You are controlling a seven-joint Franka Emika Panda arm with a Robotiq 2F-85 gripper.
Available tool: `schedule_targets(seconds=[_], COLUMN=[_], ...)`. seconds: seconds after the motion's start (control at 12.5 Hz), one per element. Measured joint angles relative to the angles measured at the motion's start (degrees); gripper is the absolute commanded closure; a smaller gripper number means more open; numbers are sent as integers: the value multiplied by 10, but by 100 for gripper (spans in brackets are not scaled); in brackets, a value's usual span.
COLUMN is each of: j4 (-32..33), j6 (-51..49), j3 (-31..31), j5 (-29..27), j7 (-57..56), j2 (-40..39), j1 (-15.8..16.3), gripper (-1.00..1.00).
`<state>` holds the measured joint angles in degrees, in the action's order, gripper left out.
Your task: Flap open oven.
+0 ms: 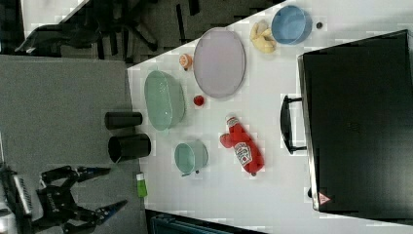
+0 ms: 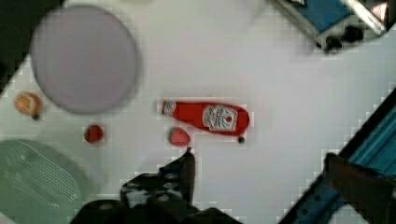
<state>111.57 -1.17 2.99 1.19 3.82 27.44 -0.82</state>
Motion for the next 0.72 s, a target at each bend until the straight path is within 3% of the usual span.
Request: schedule_targets(seconds=[0.4,0.48,0.72], j4=[21,29,47], j6=[3,3,3], j3=[7,11,22], j5=[-5,-5,-8], j7=[10,10,-4], j2=[-35,-43,-54], j1=[0,0,-5], gripper=[55,65,65])
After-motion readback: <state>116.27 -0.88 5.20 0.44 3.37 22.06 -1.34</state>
